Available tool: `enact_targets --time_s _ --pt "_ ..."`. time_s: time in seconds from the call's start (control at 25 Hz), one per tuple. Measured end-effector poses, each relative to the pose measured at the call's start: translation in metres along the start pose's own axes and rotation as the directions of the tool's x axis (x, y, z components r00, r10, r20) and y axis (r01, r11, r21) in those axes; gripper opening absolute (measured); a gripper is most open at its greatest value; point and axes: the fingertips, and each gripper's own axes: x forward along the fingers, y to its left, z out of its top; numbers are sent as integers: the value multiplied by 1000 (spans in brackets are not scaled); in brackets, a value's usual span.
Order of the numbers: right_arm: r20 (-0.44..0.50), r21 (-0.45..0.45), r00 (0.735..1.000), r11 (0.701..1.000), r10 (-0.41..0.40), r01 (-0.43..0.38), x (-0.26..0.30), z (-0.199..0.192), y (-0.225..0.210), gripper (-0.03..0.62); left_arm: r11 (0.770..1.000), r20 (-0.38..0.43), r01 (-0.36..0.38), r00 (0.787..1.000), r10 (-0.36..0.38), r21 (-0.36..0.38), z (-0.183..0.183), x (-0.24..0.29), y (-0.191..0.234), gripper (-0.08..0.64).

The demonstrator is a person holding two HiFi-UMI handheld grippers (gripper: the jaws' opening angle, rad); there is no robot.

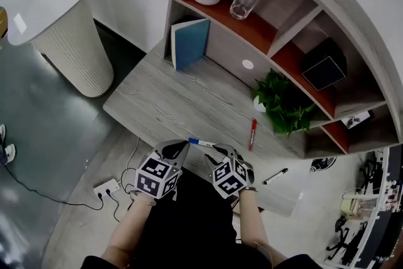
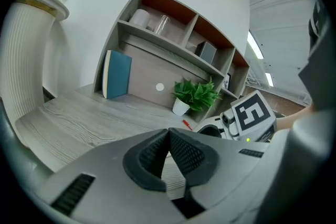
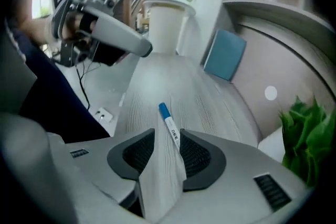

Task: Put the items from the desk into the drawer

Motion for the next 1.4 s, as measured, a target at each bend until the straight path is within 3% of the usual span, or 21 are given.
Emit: enact_targets --time_s 0.08,0.52,0.72,0.84,1.2,1.4 --pt "-32 -68 999 997 29 -31 10 -2 -3 166 1000 -5 -13 1000 13 -15 0 7 5 25" --pt "-108 -134 968 961 227 -240 40 -10 -7 166 997 -112 -57 992 51 -48 -27 39 20 25" --pt "-173 -176 951 942 255 -285 51 -18 -5 155 996 -136 -76 988 68 -53 -32 43 24 25" --pt "-192 -174 941 934 278 -311 52 -20 -2 117 995 -136 -84 988 76 -55 -33 41 26 25" --pt "-202 -131 952 957 229 -258 51 -20 -2 94 996 -119 -84 990 80 -33 -29 31 23 25" --pt "-128 1 970 978 205 -206 42 -11 -5 94 997 -107 -79 991 78 -11 -25 22 19 25"
